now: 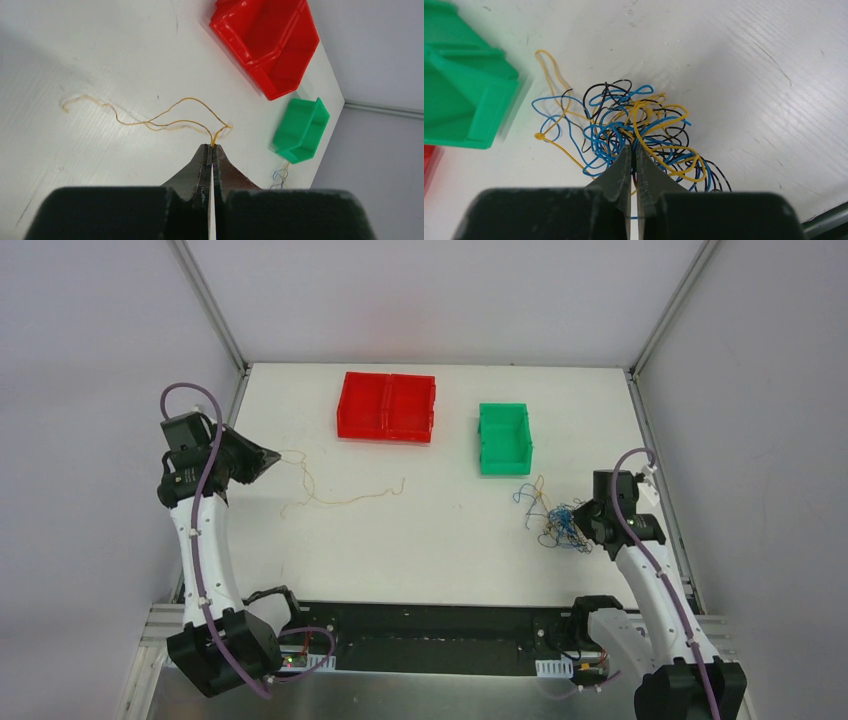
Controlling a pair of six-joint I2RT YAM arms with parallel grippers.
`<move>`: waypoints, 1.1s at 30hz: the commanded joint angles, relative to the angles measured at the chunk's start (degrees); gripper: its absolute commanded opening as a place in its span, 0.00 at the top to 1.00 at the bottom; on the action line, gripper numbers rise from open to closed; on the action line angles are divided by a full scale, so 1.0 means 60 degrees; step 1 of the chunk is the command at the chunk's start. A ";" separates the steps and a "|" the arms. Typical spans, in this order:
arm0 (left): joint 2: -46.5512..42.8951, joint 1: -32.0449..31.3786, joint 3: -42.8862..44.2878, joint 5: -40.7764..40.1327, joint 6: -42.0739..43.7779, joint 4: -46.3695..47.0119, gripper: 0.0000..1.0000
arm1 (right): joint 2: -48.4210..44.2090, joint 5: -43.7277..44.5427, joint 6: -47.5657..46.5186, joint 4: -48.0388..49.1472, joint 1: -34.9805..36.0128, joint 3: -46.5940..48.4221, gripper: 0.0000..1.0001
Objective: Untangle the cables
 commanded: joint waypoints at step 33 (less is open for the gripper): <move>-0.1506 -0.3399 -0.1297 0.1423 0.0375 0.0510 1.00 | 0.4228 -0.3035 -0.4844 0.5045 0.7620 0.3450 0.01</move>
